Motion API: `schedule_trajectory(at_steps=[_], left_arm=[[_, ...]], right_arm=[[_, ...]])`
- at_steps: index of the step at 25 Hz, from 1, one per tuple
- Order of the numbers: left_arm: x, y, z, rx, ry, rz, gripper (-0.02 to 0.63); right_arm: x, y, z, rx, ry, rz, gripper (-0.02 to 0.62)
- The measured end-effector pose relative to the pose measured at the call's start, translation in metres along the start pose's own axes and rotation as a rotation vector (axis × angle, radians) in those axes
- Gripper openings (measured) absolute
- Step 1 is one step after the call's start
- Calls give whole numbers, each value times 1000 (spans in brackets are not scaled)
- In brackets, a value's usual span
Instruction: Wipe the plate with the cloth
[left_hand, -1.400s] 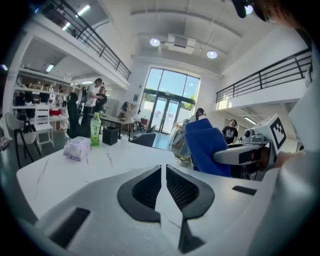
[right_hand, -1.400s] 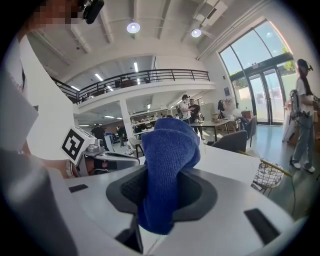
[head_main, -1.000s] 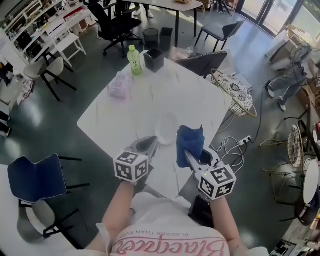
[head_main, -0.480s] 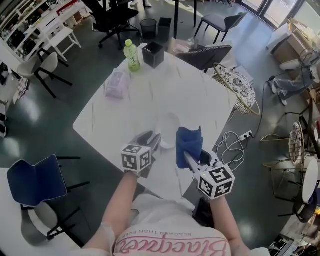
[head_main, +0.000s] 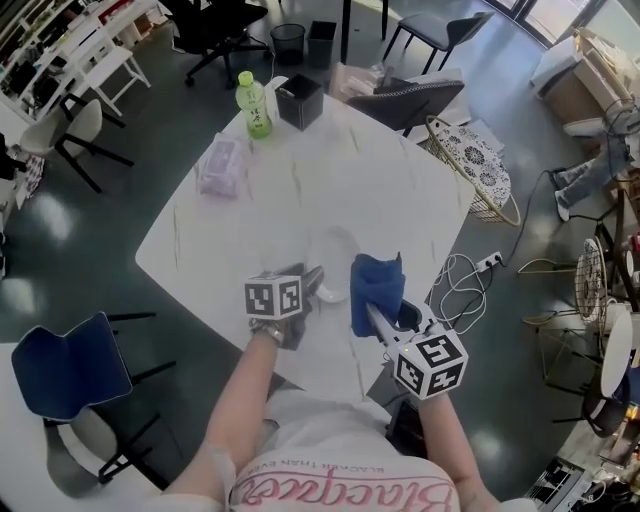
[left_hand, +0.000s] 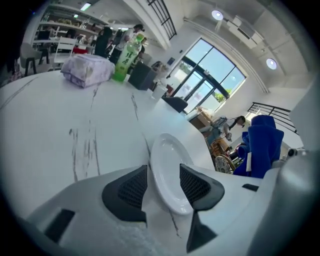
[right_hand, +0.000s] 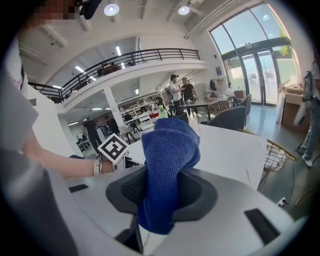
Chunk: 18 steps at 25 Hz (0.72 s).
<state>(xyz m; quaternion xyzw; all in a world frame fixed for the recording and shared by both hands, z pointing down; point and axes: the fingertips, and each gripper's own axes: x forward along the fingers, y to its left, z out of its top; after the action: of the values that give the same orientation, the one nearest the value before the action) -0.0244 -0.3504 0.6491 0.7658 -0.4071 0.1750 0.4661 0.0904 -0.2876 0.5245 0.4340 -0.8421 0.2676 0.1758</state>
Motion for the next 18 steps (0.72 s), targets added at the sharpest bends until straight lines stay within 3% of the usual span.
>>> schedule_trajectory(at_steps=[8, 11, 18], left_arm=[[19, 5, 7, -24, 71, 31, 168], [22, 9, 4, -35, 94, 63, 66], [26, 0, -1, -96, 87, -15, 40]], right_arm=[[0, -11, -7, 20, 22, -19, 124], [-1, -14, -7, 23, 22, -24, 124], [-4, -15, -6, 20, 13, -29, 124]])
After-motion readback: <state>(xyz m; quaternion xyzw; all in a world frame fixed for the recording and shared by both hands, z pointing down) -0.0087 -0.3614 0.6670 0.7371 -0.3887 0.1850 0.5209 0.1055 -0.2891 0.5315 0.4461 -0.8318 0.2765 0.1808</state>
